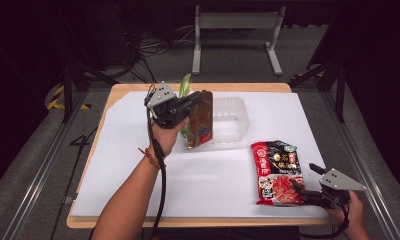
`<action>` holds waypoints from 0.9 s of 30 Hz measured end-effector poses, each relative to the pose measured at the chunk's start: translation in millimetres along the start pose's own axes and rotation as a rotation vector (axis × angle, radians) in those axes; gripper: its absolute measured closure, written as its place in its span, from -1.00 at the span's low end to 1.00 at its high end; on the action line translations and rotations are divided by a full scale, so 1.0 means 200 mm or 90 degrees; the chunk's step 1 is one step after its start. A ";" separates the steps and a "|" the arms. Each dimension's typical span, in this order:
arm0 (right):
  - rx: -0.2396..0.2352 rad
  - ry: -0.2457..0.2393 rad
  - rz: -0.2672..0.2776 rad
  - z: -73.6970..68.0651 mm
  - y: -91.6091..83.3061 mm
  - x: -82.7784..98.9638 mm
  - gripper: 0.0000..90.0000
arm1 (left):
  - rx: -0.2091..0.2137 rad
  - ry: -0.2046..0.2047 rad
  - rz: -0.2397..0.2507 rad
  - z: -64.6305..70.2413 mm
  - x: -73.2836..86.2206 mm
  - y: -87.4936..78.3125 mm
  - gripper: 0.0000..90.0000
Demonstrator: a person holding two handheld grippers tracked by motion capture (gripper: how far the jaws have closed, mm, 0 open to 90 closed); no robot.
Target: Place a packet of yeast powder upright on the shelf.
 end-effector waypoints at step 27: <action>-0.002 0.013 -0.007 0.02 -0.01 0.02 -0.61 | -0.252 0.030 -0.090 -0.19 -0.05 0.39 0.91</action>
Point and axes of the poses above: each handheld gripper's, and its own axes: y roughly forward along the jaws, x roughly out of its underside, z roughly to its right, the point moved 2 cm from there along y, roughly forward along the jaws, and after that the axes turned 1 degree about -x, right-handed, at the moved point
